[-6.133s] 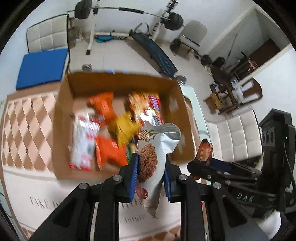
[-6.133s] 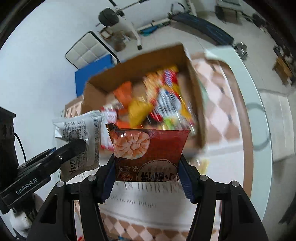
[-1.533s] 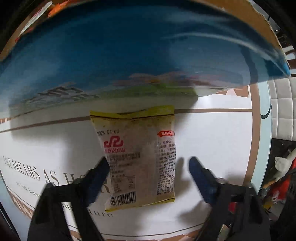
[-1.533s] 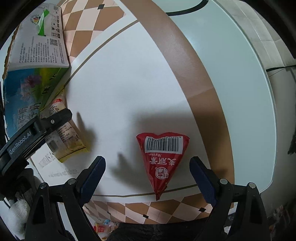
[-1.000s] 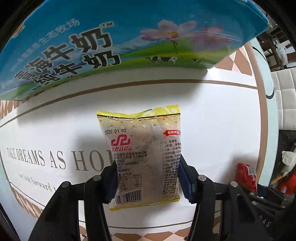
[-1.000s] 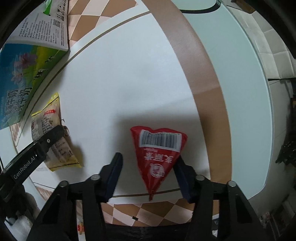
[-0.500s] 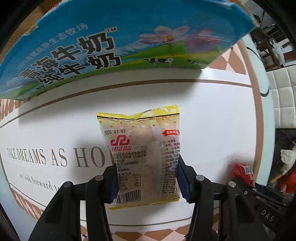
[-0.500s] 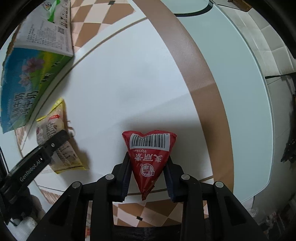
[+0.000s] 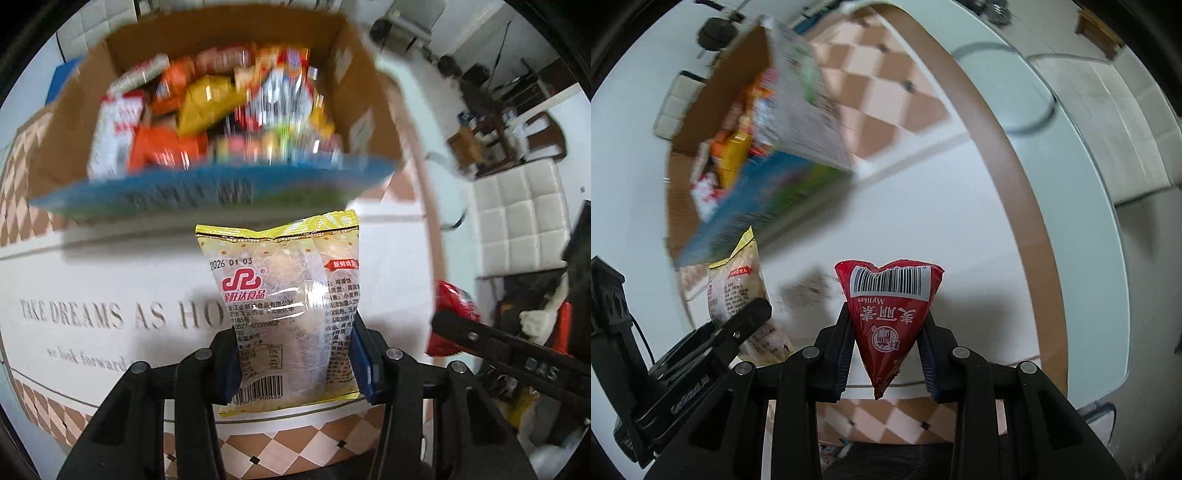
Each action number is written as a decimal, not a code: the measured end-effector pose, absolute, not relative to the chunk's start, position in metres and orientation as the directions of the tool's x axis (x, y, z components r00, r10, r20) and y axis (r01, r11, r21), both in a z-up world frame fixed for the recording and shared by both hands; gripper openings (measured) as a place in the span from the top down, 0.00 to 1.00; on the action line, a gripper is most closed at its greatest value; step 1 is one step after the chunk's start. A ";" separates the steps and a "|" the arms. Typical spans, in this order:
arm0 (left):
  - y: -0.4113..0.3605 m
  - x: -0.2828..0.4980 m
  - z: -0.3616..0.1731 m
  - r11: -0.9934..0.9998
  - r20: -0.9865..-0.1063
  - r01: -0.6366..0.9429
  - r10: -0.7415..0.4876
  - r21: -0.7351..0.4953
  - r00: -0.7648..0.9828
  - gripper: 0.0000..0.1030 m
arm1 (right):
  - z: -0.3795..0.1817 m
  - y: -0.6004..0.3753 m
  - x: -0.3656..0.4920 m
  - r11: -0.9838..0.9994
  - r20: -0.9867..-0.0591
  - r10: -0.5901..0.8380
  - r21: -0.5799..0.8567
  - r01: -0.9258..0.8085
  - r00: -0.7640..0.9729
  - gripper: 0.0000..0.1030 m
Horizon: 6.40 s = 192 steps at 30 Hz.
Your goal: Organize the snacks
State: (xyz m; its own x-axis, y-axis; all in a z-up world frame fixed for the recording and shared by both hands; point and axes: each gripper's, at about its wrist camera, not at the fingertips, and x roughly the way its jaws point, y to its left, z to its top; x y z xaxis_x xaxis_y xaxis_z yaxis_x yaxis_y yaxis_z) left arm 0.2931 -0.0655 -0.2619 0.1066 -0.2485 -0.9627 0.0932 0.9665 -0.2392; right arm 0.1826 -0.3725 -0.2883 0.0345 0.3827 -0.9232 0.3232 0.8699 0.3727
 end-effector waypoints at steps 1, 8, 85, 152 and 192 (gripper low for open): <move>-0.061 0.298 -0.247 0.963 -0.956 0.092 -0.263 -0.252 0.130 0.56 | -0.277 -0.370 0.191 0.869 -0.919 0.391 0.388 0.306 0.054 0.66; -0.033 0.358 -0.190 0.956 -0.928 0.081 -0.294 -0.283 0.231 0.56 | -0.218 -0.322 0.248 0.864 -0.887 0.440 0.461 0.202 0.141 0.66; 0.041 0.274 -0.078 0.998 -0.813 -0.017 -0.037 -0.058 0.582 0.13 | -0.079 -0.239 0.195 0.993 -0.901 0.104 0.119 0.011 0.421 0.07; 0.043 0.239 -0.059 1.000 -0.743 -0.027 0.019 0.001 0.669 0.01 | -0.023 -0.233 0.152 0.996 -0.805 -0.076 -0.038 0.078 0.589 0.01; 0.042 0.240 -0.051 1.000 -0.737 -0.022 0.000 -0.020 0.676 0.01 | -0.023 -0.230 0.159 0.999 -0.806 -0.042 -0.021 0.041 0.591 0.01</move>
State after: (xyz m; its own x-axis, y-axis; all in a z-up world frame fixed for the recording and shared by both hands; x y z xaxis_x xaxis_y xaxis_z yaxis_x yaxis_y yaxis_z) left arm 0.2402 0.0416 -0.0511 0.6764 0.0002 -0.7365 -0.0221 0.9996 -0.0200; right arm 0.1587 -0.2304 -0.0234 0.5910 -0.0418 -0.8056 0.0414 0.9989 -0.0214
